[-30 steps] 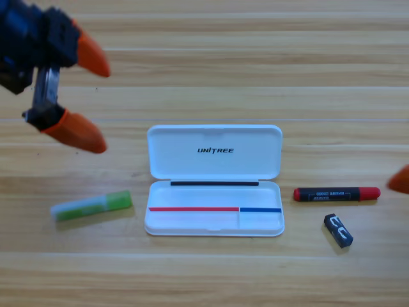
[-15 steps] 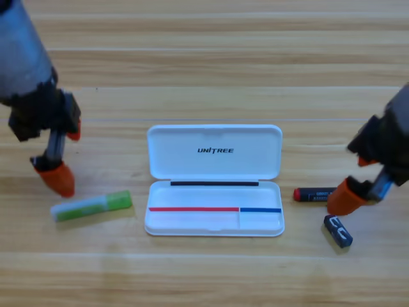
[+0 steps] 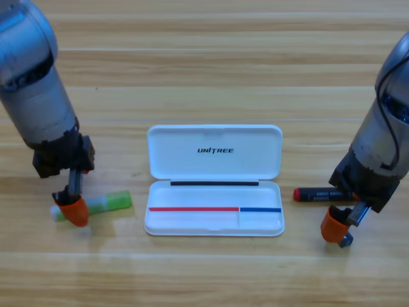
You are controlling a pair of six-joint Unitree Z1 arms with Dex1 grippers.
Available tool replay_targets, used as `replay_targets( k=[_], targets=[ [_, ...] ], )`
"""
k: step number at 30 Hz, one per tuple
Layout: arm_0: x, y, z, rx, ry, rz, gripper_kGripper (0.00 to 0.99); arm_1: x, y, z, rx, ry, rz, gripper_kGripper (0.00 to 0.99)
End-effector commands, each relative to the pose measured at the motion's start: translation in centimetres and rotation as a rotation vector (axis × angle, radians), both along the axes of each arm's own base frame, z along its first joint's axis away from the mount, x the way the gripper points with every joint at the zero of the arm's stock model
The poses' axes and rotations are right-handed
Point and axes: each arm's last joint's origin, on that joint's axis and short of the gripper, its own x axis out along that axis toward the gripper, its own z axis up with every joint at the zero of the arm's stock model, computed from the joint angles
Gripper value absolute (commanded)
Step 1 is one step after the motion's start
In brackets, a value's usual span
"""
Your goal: Clean up eraser and pencils
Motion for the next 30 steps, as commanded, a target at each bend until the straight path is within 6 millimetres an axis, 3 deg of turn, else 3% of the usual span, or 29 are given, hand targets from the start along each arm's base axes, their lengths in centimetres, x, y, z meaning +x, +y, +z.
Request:
replay_targets(
  k=[1,13,30],
  targets=[
    [0.8,0.1,-2.3,0.038,0.041,0.032,0.986,1.2,-0.3,-3.1,-0.057,0.047,-0.035,0.922],
    [1.3,0.0,-3.9,0.056,0.014,0.045,0.988,1.5,0.1,-5.0,-0.086,0.094,-0.035,0.824],
    [1.2,0.1,-4.8,0.049,0.009,0.051,0.986,1.8,0.6,-6.4,-0.094,0.139,-0.046,0.822]
  ],
)
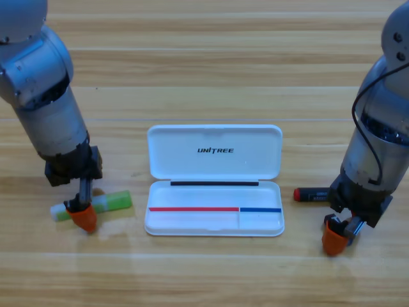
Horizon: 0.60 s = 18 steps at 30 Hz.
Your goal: Clean up eraser and pencils
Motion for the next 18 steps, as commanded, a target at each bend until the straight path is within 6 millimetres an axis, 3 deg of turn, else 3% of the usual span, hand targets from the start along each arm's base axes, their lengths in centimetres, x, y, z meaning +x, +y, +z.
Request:
replay_targets(
  k=[1,7,11,16,18],
  targets=[
    [0.3,0.5,-1.8,0.027,0.029,0.032,0.986,0.9,0.1,-3.2,-0.034,0.070,-0.026,0.822],
    [0.0,0.7,-1.7,0.016,0.010,0.037,0.927,1.0,0.2,-3.7,-0.050,0.090,-0.027,0.724],
    [-0.4,0.9,-1.8,0.004,-0.006,0.040,0.867,1.2,0.4,-4.2,-0.066,0.105,-0.027,0.433],
    [-0.5,1.0,-2.1,0.009,-0.010,0.043,0.824,1.1,0.3,-4.6,-0.085,0.125,-0.026,0.187],
    [-0.5,1.0,-2.2,0.011,-0.007,0.039,0.756,1.1,0.3,-4.6,-0.094,0.133,-0.026,0.147]
  ],
)
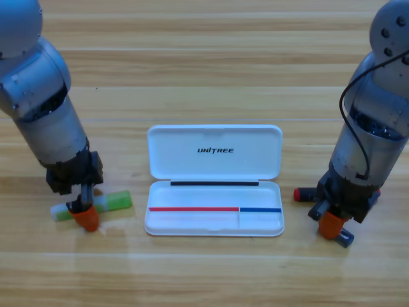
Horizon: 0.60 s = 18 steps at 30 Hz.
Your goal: Clean up eraser and pencils
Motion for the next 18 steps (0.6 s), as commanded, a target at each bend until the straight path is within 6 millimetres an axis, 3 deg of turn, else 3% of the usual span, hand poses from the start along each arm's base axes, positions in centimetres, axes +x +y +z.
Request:
replay_targets(
  k=[1,4,5,6,8,11,15,18],
  targets=[
    [0.0,0.7,-1.2,0.029,0.020,0.021,0.713,0.2,-0.7,-4.4,-0.123,0.127,-0.020,0.147],
    [-0.1,0.7,-1.3,0.031,0.025,0.015,0.581,0.1,-0.7,-4.4,-0.127,0.130,-0.019,0.146],
    [-0.1,0.7,-1.3,0.031,0.025,0.013,0.523,0.1,-0.8,-4.4,-0.129,0.132,-0.017,0.112],
    [-0.1,0.7,-1.3,0.031,0.025,0.008,0.468,0.1,-0.7,-4.2,-0.128,0.131,-0.015,0.000],
    [-0.1,0.7,-1.1,0.029,0.021,0.001,0.351,0.0,-0.8,-3.6,-0.122,0.126,-0.002,0.000],
    [0.0,0.7,-0.6,0.021,0.006,0.001,0.224,-0.3,-1.2,-0.7,-0.113,0.084,0.058,0.000],
    [0.3,0.5,1.5,0.007,-0.021,-0.008,0.000,-2.2,-0.1,4.5,-0.072,0.040,0.303,0.000],
    [0.5,0.3,3.6,-0.006,-0.043,-0.009,0.000,-3.1,1.2,6.4,-0.018,0.017,0.513,0.000]
  ],
)
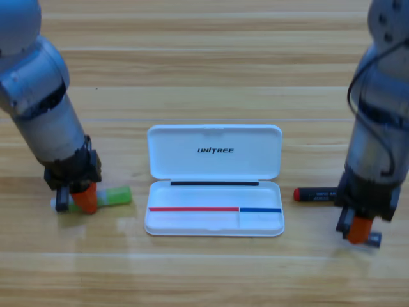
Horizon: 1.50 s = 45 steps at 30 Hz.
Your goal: Clean up eraser and pencils
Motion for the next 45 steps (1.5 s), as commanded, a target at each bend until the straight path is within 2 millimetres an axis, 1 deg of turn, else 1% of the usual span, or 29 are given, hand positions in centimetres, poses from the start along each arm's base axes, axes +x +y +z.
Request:
replay_targets(
  k=[1,4,7,11,15,22,26,39,40,41,42,43,44,45],
  targets=[
    [0.7,0.2,3.8,-0.017,-0.047,0.001,0.000,-2.6,2.5,4.6,0.100,-0.036,0.312,0.000],
    [1.3,-0.2,6.2,-0.017,-0.044,0.001,0.000,-2.7,4.9,4.2,0.122,-0.032,0.429,0.000],
    [1.6,-0.6,8.8,-0.033,-0.034,0.001,0.000,-2.5,7.0,3.2,0.123,-0.029,0.496,0.000],
    [1.2,-0.8,10.9,-0.054,-0.046,0.001,0.000,-1.7,8.9,1.7,0.120,-0.022,0.522,0.000],
    [1.1,-0.8,11.3,-0.049,-0.040,0.002,0.000,-0.8,10.2,0.6,0.113,-0.026,0.534,0.000],
    [0.9,-0.6,11.5,-0.042,-0.039,0.002,0.000,0.3,11.0,-0.9,0.103,-0.017,0.529,0.000],
    [0.8,-0.6,11.5,-0.041,-0.038,0.002,0.000,1.0,11.0,-1.5,0.094,-0.012,0.518,0.000],
    [0.7,-0.6,11.3,-0.054,-0.022,-0.001,0.000,2.6,10.1,-1.7,0.071,-0.040,0.481,0.000],
    [0.8,-0.7,11.2,-0.055,-0.020,-0.001,0.000,2.7,10.1,-1.7,0.071,-0.040,0.479,0.069],
    [0.8,-0.7,11.1,-0.052,-0.016,-0.001,0.000,2.7,10.1,-1.7,0.066,-0.042,0.479,0.218],
    [0.9,-0.8,11.1,-0.055,-0.014,-0.002,0.000,2.7,10.0,-1.6,0.064,-0.046,0.479,0.428],
    [0.9,-0.8,11.0,-0.052,-0.010,-0.002,0.000,2.7,10.0,-1.5,0.059,-0.052,0.479,0.701],
    [0.9,-0.8,10.9,-0.053,-0.010,-0.003,0.000,2.6,9.9,-1.3,0.060,-0.057,0.479,0.874],
    [1.0,-0.8,10.8,-0.054,-0.007,-0.004,0.000,2.5,9.7,-0.9,0.066,-0.058,0.478,0.916]
  ],
)
